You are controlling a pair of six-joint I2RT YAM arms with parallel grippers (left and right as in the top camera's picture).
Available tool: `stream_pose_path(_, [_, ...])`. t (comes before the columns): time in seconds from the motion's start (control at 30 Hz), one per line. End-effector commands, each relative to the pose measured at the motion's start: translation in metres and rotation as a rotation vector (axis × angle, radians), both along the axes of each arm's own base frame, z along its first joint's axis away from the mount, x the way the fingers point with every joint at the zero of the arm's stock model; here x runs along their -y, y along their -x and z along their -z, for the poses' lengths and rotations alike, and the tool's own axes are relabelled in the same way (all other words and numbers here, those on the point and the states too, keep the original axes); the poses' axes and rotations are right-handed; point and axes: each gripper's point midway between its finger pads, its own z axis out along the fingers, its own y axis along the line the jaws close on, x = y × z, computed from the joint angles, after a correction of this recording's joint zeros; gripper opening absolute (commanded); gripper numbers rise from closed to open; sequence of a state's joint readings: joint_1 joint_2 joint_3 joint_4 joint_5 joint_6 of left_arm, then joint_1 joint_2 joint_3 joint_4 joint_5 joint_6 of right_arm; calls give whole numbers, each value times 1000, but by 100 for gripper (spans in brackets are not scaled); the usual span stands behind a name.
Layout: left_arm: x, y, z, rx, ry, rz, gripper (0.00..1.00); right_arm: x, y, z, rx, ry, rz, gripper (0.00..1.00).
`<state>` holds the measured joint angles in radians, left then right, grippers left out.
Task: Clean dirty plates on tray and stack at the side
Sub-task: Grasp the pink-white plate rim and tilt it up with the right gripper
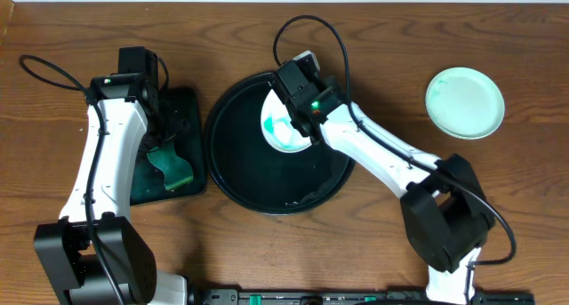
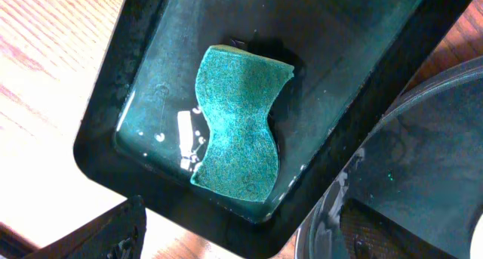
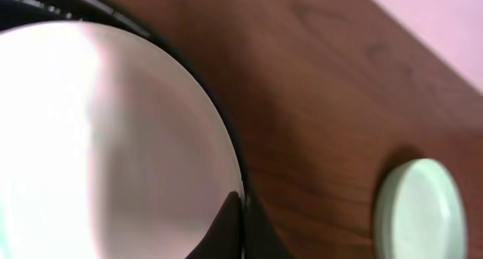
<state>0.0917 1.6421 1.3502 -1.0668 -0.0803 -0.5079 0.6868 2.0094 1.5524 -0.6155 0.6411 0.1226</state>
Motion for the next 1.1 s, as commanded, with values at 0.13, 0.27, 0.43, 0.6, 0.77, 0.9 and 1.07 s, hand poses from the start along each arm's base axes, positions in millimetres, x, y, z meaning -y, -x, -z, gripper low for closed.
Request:
stream_pose_path(0.13, [0, 3, 4, -18, 4, -1, 82, 11, 0, -53, 107, 63, -21, 1])
stream_pose_path(0.27, [0, 3, 4, -18, 4, -1, 82, 15, -1, -71, 149, 84, -23, 1])
stream_pose_path(0.43, [0, 3, 4, -18, 4, -1, 82, 13, 1, -80, 140, 94, -75, 1])
stream_pose_path(0.6, [0, 3, 4, -18, 4, -1, 82, 21, 15, -48, -2, -104, 29, 71])
stream_pose_path(0.77, [0, 3, 4, -18, 4, -1, 82, 24, 18, -3, -236, -386, 98, 78])
stream_pose_path(0.9, [0, 3, 4, -18, 4, -1, 82, 37, 13, 32, -384, -536, 173, 61])
stream_pose_path(1.07, [0, 3, 4, -18, 4, -1, 82, 34, 25, 59, -563, -663, 148, 38])
